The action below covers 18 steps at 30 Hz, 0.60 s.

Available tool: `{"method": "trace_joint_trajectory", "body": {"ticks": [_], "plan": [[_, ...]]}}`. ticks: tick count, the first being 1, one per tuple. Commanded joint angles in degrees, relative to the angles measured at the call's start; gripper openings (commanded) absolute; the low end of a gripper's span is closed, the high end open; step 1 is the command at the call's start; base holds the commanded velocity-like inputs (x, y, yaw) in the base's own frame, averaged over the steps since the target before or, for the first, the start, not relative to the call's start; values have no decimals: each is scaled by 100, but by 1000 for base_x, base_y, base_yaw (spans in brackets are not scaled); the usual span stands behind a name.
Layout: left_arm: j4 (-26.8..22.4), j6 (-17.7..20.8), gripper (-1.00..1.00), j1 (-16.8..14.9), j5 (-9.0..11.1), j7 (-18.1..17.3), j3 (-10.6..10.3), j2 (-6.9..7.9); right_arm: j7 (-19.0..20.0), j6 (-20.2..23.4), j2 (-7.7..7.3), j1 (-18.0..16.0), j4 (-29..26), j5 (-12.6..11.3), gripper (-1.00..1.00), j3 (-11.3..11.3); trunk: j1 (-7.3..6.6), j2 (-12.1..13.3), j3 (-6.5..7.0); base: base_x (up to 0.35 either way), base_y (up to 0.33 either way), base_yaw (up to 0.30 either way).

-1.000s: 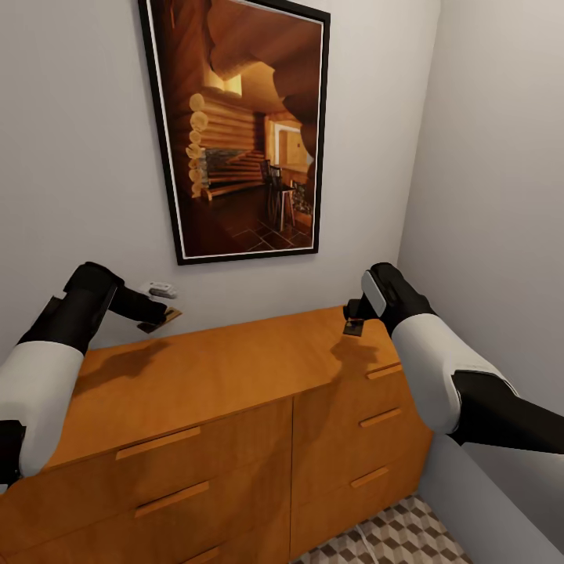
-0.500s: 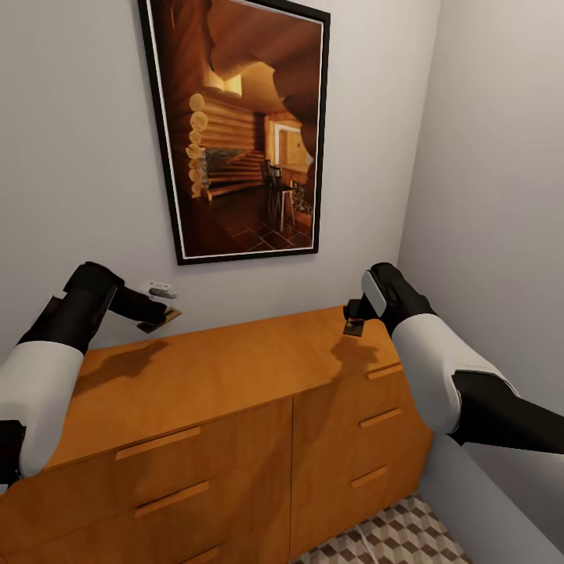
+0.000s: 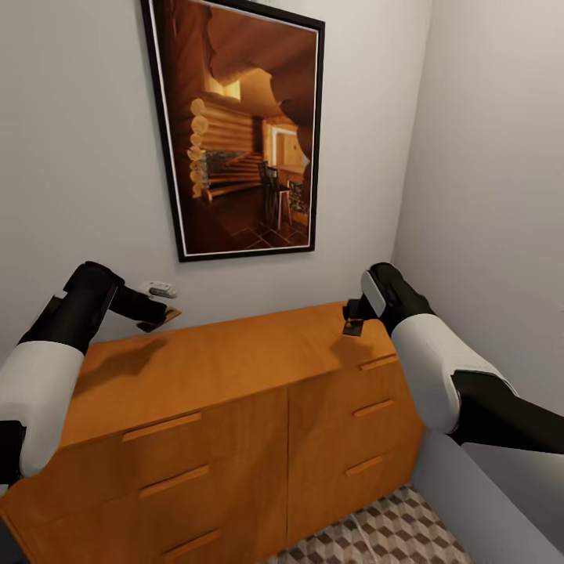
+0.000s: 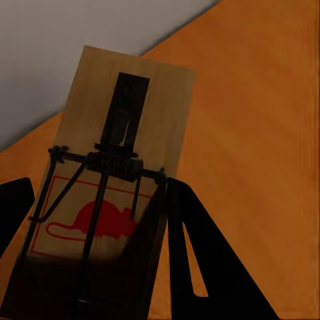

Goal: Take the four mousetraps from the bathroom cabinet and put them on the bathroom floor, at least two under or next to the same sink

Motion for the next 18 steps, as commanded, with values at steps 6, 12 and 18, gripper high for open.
{"method": "trace_joint_trajectory", "body": {"ticks": [6, 12, 18], "plan": [[-231, 16, -100, -1, -283, -75, -12, -36, -21, 15, 19, -4, -7, -4, -100, -38, -3, -4, -7, -300, -83, 0], [-378, 16, -100, 1, -529, -82, -12, -125, -21, 15, 22, -4, -7, -5, -100, -38, -3, -4, -7, -311, -87, 0], [-380, 16, -100, 2, -582, -83, -12, -141, -21, 15, 23, -4, -7, -7, -100, -38, -3, -4, -7, -312, -95, 0]]}}
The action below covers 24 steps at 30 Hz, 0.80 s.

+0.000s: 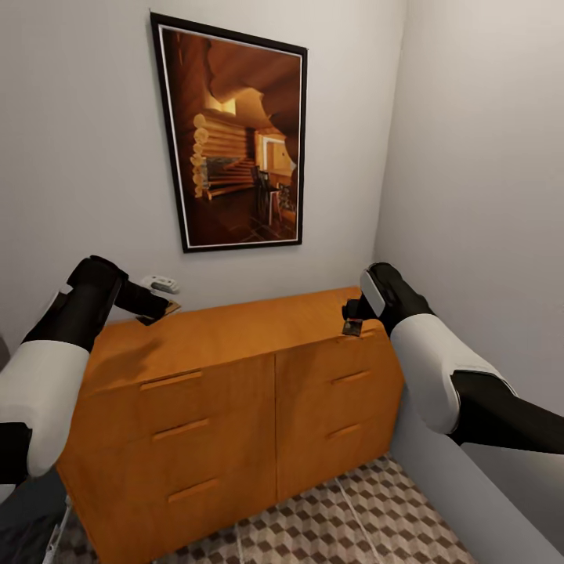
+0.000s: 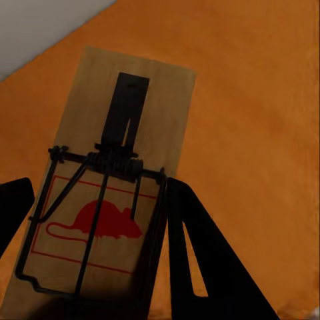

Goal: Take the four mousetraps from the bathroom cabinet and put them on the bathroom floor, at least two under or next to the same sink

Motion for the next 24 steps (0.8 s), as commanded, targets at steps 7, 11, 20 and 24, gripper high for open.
{"method": "trace_joint_trajectory", "body": {"ticks": [7, 11, 20, 24], "plan": [[-22, 23, -100, -6, -42, -82, -12, 0, -13, 15, 5, -4, -7, -7, -100, -38, -4, -4, -7, -313, -97, 0], [-14, 25, -100, -6, -54, -83, -12, 0, -20, 15, 5, -3, -7, -5, -100, -38, -4, -4, -7, -312, -96, 0], [37, 23, -100, -6, -66, -83, -12, 0, -21, 15, 13, -1, -7, -7, -100, -38, -4, -4, -7, -312, -95, 0], [32, 25, -100, 13, -70, -77, -5, -4, -25, 15, 14, 2, 18, -5, -100, -38, -4, -4, -7, -311, -105, 0]]}}
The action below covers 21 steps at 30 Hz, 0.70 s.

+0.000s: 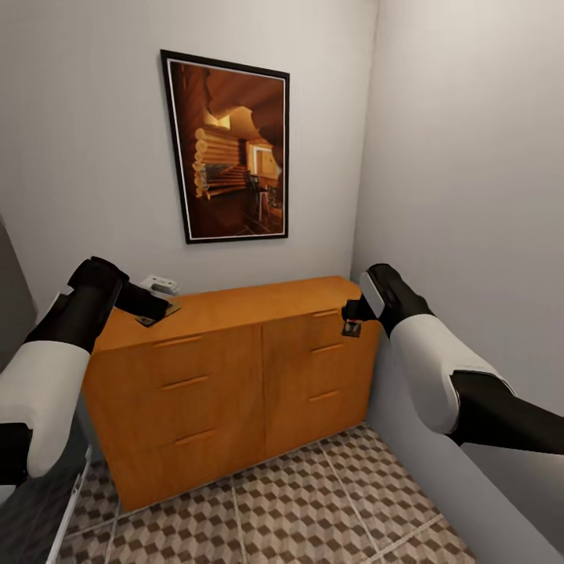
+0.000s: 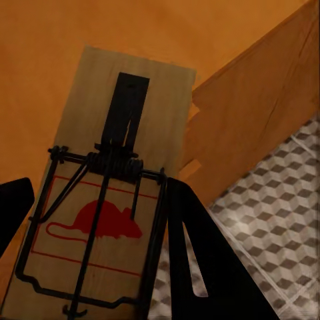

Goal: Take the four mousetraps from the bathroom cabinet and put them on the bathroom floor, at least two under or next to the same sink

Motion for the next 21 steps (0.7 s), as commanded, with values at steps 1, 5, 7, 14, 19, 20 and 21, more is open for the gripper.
{"method": "trace_joint_trajectory", "body": {"ticks": [1, 5, 7, 14, 19, 20, 21], "plan": [[-8, 17, -100, 7, -62, -59, -7, 5, -22, 1, 7, -3, 14, -3, -100, -37, -4, -4, -7, -311, -116, 0], [-7, -1, -100, 37, -59, 326, 28, -21, -25, -38, 7, 139, 177, 12, -100, -37, -4, -4, -7, -311, -120, 0], [-19, -6, -100, 44, -27, 587, 38, -61, -24, -41, 7, 214, 199, 16, -100, -37, -4, -4, -7, -311, -122, 0], [-35, -38, -100, 365, 2, 871, 162, -179, -21, -224, -1, 594, 214, 22, -100, 50, -4, -4, -7, -311, -122, 0], [-36, -57, -100, 823, 8, 1576, 723, -519, -22, -404, 1, 917, 215, 20, -100, 269, -4, -4, -7, -311, -122, 0], [-35, -61, -100, 906, 10, 1720, 826, -589, -23, -415, 0, 962, 215, 20, -100, 293, -4, -4, -7, -311, -122, 0], [-34, -64, -100, 947, 11, 1785, 872, -623, -24, -423, -1, 987, 215, 20, -100, 302, -4, -4, -7, -311, -122, 0]]}}
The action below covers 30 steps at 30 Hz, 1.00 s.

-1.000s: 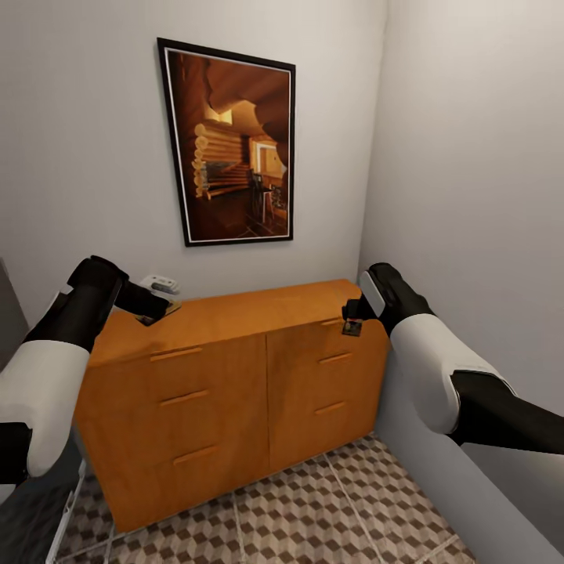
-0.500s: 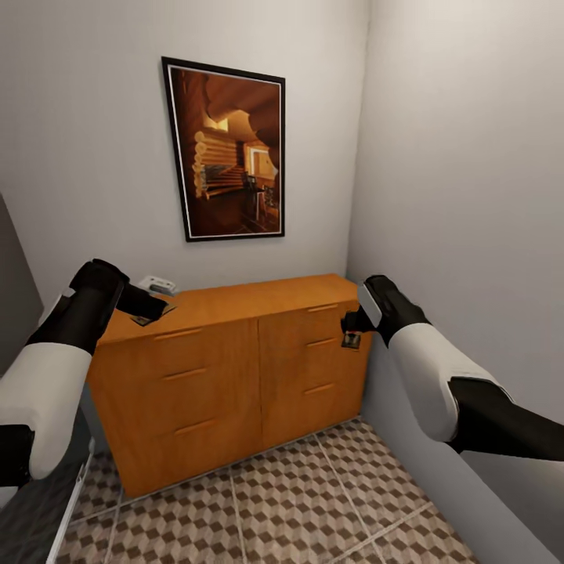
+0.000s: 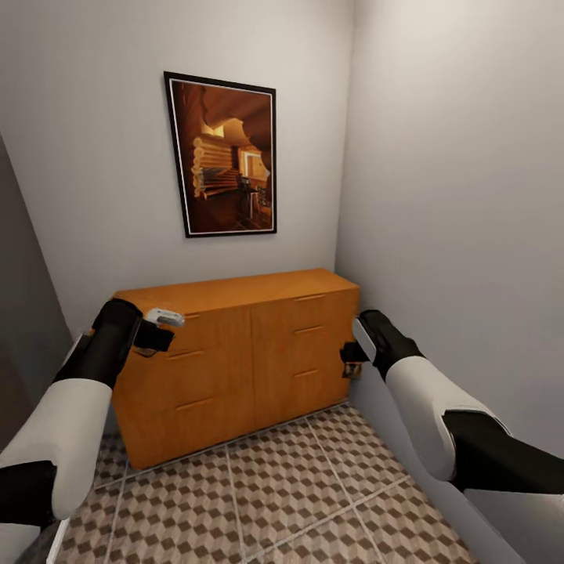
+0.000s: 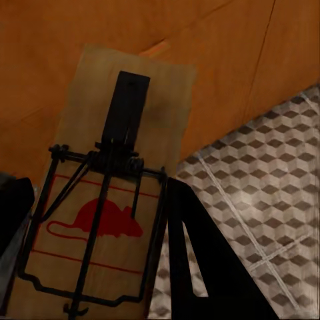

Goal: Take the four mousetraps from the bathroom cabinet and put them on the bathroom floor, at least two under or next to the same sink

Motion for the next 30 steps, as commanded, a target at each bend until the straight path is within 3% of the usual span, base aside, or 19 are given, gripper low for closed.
{"method": "trace_joint_trajectory", "body": {"ticks": [1, 6, 8, 10, 13, 14, 17, 18, 20, 22, 23, 26, 30], "plan": [[-4, 0, -100, 83, -61, 50, 89, -66, -22, -10, 6, 62, -7, -2, -100, -29, -4, -4, -6, -311, -122, 0], [14, -13, -100, 456, -54, 452, 230, -228, -16, -113, 6, 312, -7, -2, -100, -6, -4, -4, -6, -311, -122, 0], [71, -19, -100, 798, 5, 817, 264, -321, -17, -210, 7, 501, -7, -2, -100, 1, -4, -4, -6, -311, -122, 0], [126, -61, -100, 1023, 174, 1022, 280, -345, -16, -325, 10, 673, -6, -4, -100, 2, -4, -4, -6, -311, -121, 0], [276, -380, -100, 1345, 658, 1406, 459, -359, -14, -507, 13, 1027, -1, -4, -100, 9, -4, -4, -6, -311, -120, 0], [407, -594, -100, 1437, 875, 1617, 610, -361, -14, -587, 14, 1178, 0, -3, -100, 11, -4, -4, -6, -311, -120, 0], [916, -1118, -100, 1550, 1262, 2152, 909, -366, -13, -754, 14, 1453, 1, -3, -100, 12, -4, -4, -6, -311, -120, 0], [2159, -2166, -100, 1607, 1672, 3051, 1137, -349, -14, -998, 14, 1811, 6, -2, -100, 16, -4, -4, -6, -311, -120, 0], [2948, -2937, -100, 1619, 1907, 3565, 1187, -333, -14, -1170, 14, 2050, 77, -1, -100, 19, -4, -4, -6, -312, -120, 0], [3551, -3482, -100, 1624, 2113, 3881, 1207, -318, -16, -1402, 16, 2238, 341, 51, -100, 21, -4, -4, -6, -312, -119, 0], [3688, -3577, -100, 1625, 2157, 3933, 1210, -312, -15, -1489, 18, 2271, 452, 88, -100, 21, -4, -4, -6, -312, -119, 0], [4553, -4065, -100, 1627, 2342, 4123, 1222, -203, -14, -2544, 85, 2384, 1686, 570, -100, 13, -4, -4, -6, -312, -120, 0], [5080, -4704, -100, 1715, 2578, 4260, 1223, -94, 12, -3465, 137, 2505, 2435, 788, -100, 5, -4, -4, -6, -311, -120, 0]]}}
